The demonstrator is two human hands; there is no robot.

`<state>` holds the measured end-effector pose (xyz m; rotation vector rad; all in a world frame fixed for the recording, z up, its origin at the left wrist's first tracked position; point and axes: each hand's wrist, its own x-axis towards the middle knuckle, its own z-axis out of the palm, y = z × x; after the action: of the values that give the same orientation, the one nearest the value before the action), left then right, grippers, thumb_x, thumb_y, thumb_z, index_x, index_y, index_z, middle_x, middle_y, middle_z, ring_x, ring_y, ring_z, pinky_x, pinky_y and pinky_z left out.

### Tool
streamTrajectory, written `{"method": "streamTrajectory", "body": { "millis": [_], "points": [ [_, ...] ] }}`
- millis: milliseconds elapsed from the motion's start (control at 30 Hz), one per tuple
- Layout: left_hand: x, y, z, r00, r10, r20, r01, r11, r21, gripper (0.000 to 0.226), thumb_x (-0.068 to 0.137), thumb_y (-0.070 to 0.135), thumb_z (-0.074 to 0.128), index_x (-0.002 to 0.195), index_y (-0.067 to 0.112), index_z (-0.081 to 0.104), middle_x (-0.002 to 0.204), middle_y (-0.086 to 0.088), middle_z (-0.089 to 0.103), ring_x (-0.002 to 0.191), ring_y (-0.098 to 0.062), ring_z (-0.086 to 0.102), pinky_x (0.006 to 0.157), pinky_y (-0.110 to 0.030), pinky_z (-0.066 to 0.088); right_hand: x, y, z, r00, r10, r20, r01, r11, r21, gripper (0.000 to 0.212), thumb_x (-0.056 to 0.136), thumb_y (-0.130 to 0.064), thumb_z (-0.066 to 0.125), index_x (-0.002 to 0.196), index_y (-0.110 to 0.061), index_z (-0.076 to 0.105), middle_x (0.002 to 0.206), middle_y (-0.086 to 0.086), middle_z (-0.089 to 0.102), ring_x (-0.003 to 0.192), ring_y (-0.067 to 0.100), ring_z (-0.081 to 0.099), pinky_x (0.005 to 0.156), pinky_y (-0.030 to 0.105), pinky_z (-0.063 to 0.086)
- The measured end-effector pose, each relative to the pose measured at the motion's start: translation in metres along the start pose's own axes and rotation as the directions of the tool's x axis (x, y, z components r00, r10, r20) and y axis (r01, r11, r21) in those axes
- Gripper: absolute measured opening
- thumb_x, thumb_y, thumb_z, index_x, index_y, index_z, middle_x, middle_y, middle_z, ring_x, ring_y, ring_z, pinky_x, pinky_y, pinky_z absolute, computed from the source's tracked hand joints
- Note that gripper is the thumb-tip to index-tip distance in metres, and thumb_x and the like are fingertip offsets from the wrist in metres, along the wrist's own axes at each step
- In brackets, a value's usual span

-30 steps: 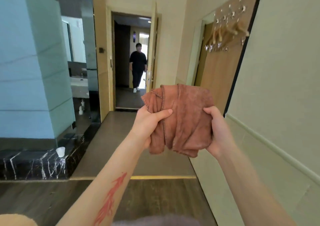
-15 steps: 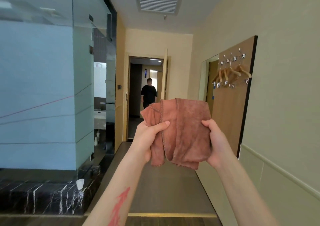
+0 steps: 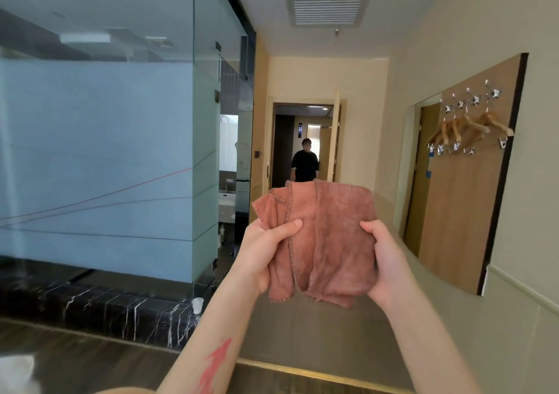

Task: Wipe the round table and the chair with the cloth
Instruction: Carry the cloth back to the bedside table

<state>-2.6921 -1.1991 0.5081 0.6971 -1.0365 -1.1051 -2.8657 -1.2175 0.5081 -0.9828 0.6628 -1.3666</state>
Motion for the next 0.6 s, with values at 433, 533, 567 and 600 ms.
{"method": "streamTrajectory", "body": {
  "millis": [433,533,567,600],
  "points": [
    [-0.127,0.074,-0.118,0.866,0.173,-0.469,-0.125,0.983,0.131,0.025,0.073,0.004,0.071,0.096,0.010,0.066,0.084,-0.008,0.076,0.076,-0.023,0.073,0.061,-0.031,0.059,-0.029,0.096,0.133,0.864,0.303,0.402,-0.324,0.946,-0.016,0.019,0.079,-0.031,0.059,0.093,-0.018,0.062,0.085,0.008,0.075,0.082,0.028,0.069,0.065,0.037,0.052],
    [-0.162,0.098,-0.147,0.805,0.245,-0.540,-0.167,0.968,0.190,0.022,0.074,0.005,0.070,0.094,0.012,0.066,0.079,-0.004,0.076,0.072,-0.019,0.073,0.055,-0.028,0.058,-0.051,0.115,0.176,0.788,0.336,0.515,-0.380,0.925,-0.021,0.016,0.082,-0.029,0.056,0.085,-0.015,0.064,0.069,0.005,0.075,0.064,0.021,0.072,0.059,0.033,0.050],
    [-0.171,0.106,-0.155,0.790,0.264,-0.553,-0.174,0.962,0.210,0.021,0.074,0.006,0.070,0.093,0.013,0.065,0.078,-0.002,0.076,0.071,-0.019,0.073,0.054,-0.027,0.057,-0.057,0.120,0.188,0.763,0.347,0.546,-0.397,0.917,-0.027,0.018,0.082,-0.030,0.055,0.085,-0.015,0.064,0.069,0.005,0.075,0.063,0.021,0.071,0.058,0.033,0.050],
    [-0.181,0.113,-0.163,0.778,0.279,-0.564,-0.179,0.957,0.227,0.020,0.075,0.006,0.070,0.093,0.015,0.065,0.077,-0.002,0.076,0.070,-0.018,0.073,0.054,-0.027,0.057,-0.063,0.125,0.201,0.740,0.357,0.570,-0.411,0.911,-0.037,0.020,0.082,-0.031,0.055,0.087,-0.014,0.064,0.070,0.006,0.075,0.063,0.021,0.072,0.058,0.033,0.051]
  ]
}}
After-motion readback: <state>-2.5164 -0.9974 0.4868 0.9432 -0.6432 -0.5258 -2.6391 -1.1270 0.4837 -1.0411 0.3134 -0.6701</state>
